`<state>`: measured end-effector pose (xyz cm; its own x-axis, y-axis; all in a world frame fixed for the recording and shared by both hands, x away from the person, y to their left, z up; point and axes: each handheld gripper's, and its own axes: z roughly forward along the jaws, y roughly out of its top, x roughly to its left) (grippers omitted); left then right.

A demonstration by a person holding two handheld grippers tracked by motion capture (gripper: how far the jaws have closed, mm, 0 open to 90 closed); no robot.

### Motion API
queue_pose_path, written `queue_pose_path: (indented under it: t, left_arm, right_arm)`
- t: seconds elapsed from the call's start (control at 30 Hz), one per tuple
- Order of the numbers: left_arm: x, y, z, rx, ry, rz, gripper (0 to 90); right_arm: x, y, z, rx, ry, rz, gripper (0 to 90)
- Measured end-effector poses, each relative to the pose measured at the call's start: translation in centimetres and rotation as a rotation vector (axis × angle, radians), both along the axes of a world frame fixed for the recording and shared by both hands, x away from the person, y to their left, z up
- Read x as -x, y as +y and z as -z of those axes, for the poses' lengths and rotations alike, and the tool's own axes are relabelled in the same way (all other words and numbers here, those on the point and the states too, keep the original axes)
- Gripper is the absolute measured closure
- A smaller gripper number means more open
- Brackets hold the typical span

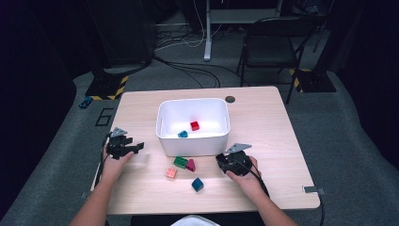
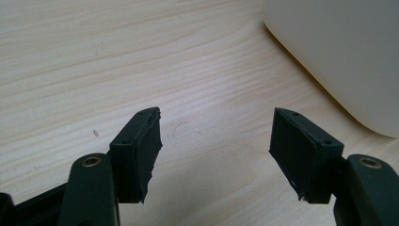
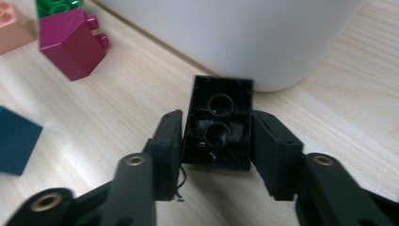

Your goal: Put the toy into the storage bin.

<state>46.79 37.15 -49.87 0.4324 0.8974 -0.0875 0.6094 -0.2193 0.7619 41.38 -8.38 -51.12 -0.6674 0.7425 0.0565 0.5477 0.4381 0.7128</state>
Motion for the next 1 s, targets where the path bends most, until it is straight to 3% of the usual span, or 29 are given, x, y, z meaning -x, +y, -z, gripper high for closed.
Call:
queue_pose_path:
  t: [0.17, 0.43, 1.0]
  left_arm:
    - [0.0, 0.0, 0.0, -0.001, -0.007, 0.000, 33.9]
    - [0.0, 0.0, 0.0, 0.004, -0.006, -0.003, 33.9]
    - [0.0, 0.1, -0.1, 0.001, -0.002, -0.003, 34.0]
  right_arm:
    - [0.3, 0.3, 0.0, 0.016, -0.017, -0.026, 58.1]
    - [0.6, 0.7, -0.2, 0.017, -0.003, -0.051, 58.4]
    - [1.3, 1.0, -1.6, -0.017, 0.006, -0.101, 58.5]
